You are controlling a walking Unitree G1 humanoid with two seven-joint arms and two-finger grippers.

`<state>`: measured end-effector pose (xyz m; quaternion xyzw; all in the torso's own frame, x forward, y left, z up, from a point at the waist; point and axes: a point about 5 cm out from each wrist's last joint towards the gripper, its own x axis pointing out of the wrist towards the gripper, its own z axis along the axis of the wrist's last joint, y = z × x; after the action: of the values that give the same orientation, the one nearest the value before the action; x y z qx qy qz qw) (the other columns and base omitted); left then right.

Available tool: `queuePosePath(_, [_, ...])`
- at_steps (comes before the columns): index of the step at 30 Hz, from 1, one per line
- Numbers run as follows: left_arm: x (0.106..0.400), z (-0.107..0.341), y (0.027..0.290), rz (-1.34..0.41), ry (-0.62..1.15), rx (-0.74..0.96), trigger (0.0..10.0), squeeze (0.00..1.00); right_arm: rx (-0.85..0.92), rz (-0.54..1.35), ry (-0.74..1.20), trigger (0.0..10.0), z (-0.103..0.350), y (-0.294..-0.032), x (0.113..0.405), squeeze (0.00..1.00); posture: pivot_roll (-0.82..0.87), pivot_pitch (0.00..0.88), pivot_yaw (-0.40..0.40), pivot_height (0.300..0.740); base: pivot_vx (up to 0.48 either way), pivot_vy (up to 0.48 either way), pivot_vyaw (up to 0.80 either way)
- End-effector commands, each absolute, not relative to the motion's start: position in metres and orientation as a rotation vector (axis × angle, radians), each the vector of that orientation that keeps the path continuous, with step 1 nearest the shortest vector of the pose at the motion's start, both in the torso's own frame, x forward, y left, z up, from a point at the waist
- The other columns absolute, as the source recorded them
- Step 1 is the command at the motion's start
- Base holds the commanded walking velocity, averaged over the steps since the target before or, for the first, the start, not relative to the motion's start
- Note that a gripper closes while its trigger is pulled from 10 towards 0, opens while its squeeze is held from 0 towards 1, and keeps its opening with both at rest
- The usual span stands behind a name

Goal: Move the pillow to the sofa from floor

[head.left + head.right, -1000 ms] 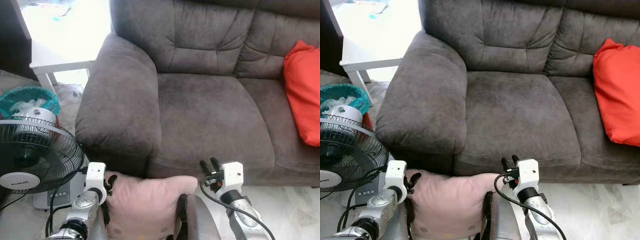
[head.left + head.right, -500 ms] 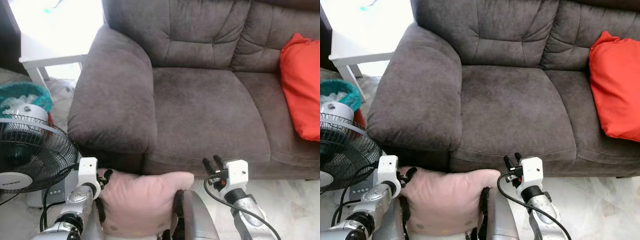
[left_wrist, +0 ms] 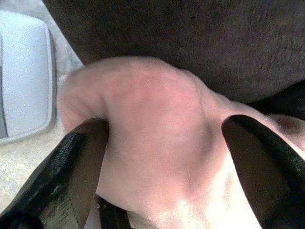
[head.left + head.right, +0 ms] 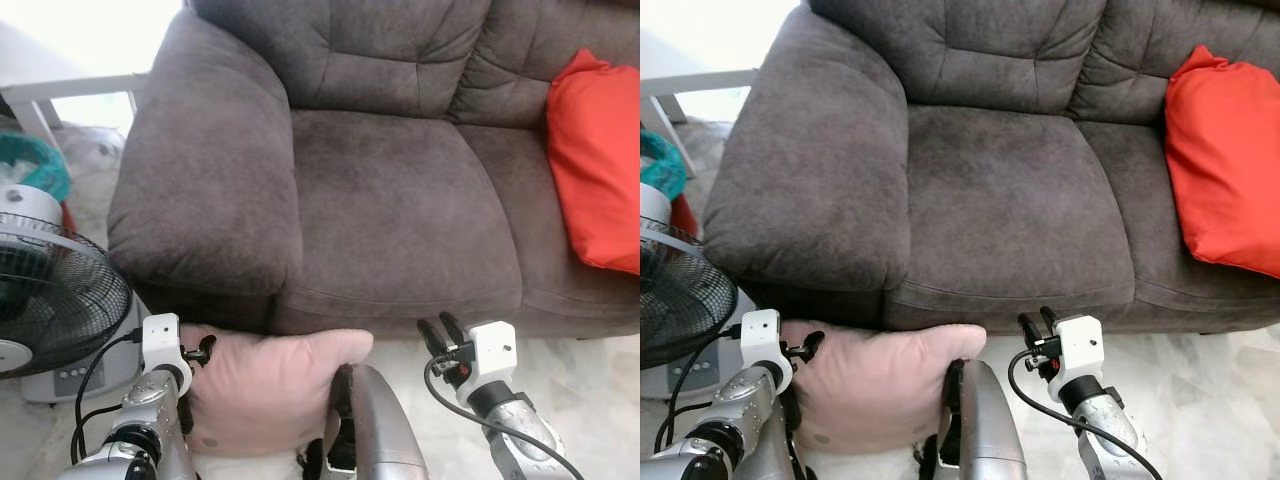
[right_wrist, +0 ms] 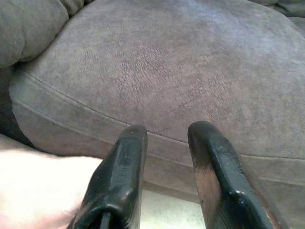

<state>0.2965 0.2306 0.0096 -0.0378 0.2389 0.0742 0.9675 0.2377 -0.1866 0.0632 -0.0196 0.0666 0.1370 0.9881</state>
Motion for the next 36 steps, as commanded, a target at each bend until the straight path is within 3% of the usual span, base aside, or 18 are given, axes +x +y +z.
queuePosePath(1, [0.289, 0.001, 0.23, 0.168, 0.519, -0.072, 10.0, 0.0, -0.047, 0.261, 0.151, 10.0, 0.066, -0.197, 0.233, 0.0, -0.07, 0.27, -0.277, 0.522, 0.0, 0.0, 0.0])
queuePosePath(18, [0.29, 0.006, 0.239, 0.293, 0.479, -0.025, 10.0, 0.0, -0.071, 0.295, 0.175, 10.0, 0.082, -0.203, 0.213, 0.0, -0.1, 0.313, -0.333, 0.522, 0.0, 0.0, 0.0])
queuePosePath(20, [0.29, 0.007, 0.24, 0.298, 0.475, -0.022, 9.5, 0.0, -0.073, 0.297, 0.175, 10.0, 0.084, -0.204, 0.211, 0.0, -0.1, 0.314, -0.334, 0.522, 0.0, 0.0, 0.0])
queuePosePath(21, [0.29, 0.007, 0.24, 0.303, 0.473, -0.02, 0.0, 0.0, -0.074, 0.297, 0.175, 10.0, 0.085, -0.205, 0.21, 0.0, -0.1, 0.315, -0.335, 0.522, 0.0, 0.0, 0.0])
queuePosePath(36, [0.29, 0.006, 0.24, 0.299, 0.484, -0.012, 0.0, 0.0, -0.077, 0.276, 0.21, 10.0, 0.084, -0.242, 0.181, 0.0, -0.1, 0.306, -0.326, 0.522, 0.0, 0.0, 0.0])
